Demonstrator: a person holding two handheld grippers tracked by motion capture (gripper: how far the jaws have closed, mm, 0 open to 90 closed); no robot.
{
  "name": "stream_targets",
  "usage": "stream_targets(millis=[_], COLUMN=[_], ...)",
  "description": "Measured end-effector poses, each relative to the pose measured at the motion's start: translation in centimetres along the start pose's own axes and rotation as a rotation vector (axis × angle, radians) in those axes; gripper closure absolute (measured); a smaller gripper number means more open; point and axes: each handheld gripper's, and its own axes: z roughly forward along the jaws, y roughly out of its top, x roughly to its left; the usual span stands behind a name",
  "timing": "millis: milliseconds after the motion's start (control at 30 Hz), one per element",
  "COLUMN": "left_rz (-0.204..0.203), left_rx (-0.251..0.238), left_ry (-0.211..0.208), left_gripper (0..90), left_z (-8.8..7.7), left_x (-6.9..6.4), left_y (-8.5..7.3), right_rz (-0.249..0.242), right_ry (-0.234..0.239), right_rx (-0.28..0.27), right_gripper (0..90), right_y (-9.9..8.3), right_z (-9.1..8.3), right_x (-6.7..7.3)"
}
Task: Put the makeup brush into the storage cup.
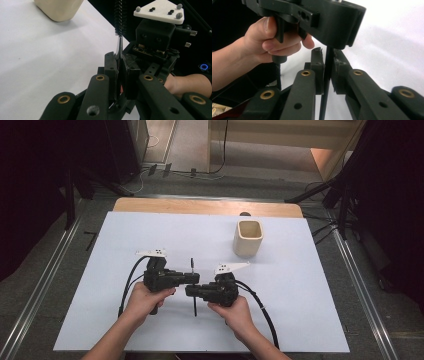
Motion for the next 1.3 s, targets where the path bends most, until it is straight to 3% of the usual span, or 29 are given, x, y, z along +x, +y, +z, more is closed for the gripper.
stream_targets(millis=[233, 567, 600, 700, 767, 1100, 1300], left_rz=[0.001, 0.038, 0.036, 0.05, 0.061, 0.083, 0.106], left_rx=[-0.005, -0.008, -0.002, -0.013, -0.028, -0.029, -0.035], left_ry=[-0.001, 0.04, 0.047, 0.079, 0.084, 0.094, 0.135], left_gripper=[84.4, 82.8, 71.5, 56.1, 51.2, 49.2, 49.2], left_z=[0.0, 0.0, 0.0, -0.1, -0.2, -0.9, -1.4], left_x=[0.0, -0.3, -0.2, -0.2, -0.2, -0.5, -0.7], left_y=[0.0, 0.0, 0.0, 0.0, 0.0, 0.1, 0.2], right_rz=[0.021, 0.04, 0.038, 0.048, 0.054, 0.059, 0.058], right_ry=[-0.003, -0.013, -0.013, -0.011, -0.017, -0.037, -0.044], right_rx=[-0.002, 0.013, 0.01, 0.005, 0.011, 0.014, 0.014], right_gripper=[85.5, 85.6, 85.6, 85.6, 85.6, 85.6, 85.6], right_y=[0.1, 0.2, 0.2, 0.3, 0.3, 0.3, 0.3], right_z=[-0.1, -0.1, -0.1, -0.2, -0.3, -0.4, -0.6], right_x=[-0.1, -0.1, -0.1, -0.2, -0.2, -0.5, -0.6])
